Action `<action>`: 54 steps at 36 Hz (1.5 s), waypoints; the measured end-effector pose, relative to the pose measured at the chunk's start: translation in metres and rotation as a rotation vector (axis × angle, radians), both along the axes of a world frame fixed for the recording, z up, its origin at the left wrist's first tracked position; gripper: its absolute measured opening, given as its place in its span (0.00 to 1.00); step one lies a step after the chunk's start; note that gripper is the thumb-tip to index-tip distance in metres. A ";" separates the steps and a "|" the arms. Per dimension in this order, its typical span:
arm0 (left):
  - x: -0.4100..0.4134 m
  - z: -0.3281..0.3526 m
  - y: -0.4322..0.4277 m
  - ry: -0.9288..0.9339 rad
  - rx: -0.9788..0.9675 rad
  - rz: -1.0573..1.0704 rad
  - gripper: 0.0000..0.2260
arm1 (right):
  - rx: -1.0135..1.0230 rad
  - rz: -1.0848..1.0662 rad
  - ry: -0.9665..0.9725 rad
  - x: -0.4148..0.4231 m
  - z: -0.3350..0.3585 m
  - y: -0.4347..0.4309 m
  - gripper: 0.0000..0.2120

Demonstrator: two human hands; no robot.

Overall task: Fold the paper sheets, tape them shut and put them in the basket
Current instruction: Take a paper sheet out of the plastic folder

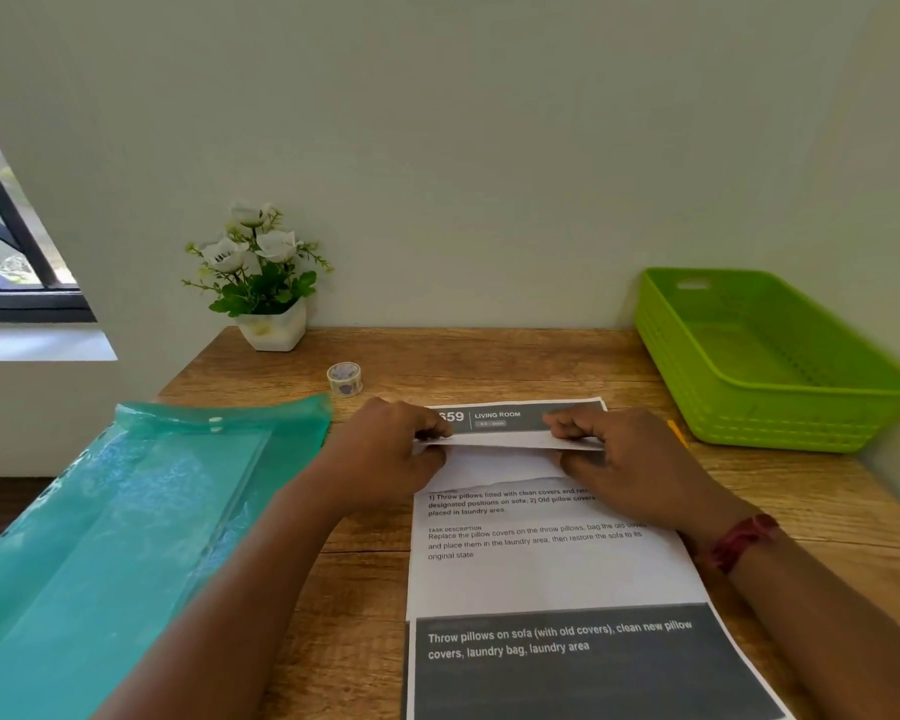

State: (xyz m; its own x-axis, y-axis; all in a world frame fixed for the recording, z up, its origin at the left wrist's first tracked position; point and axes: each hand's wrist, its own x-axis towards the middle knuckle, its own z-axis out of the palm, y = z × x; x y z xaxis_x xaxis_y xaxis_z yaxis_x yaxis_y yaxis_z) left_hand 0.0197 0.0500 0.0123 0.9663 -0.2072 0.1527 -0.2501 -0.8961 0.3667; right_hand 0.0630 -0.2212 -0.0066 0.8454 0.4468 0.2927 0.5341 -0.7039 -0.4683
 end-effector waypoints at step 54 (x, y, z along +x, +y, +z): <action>-0.018 0.014 -0.005 0.286 0.312 0.031 0.42 | -0.088 0.096 0.122 0.003 0.012 -0.013 0.40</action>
State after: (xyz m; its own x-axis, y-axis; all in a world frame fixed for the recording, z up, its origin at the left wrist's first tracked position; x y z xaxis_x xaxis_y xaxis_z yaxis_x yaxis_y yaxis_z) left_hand 0.0022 0.0449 0.0260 0.9672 -0.1708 -0.1881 -0.1485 -0.9807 0.1269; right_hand 0.0660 -0.2346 0.0050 0.8247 0.5462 0.1468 0.5434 -0.6935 -0.4730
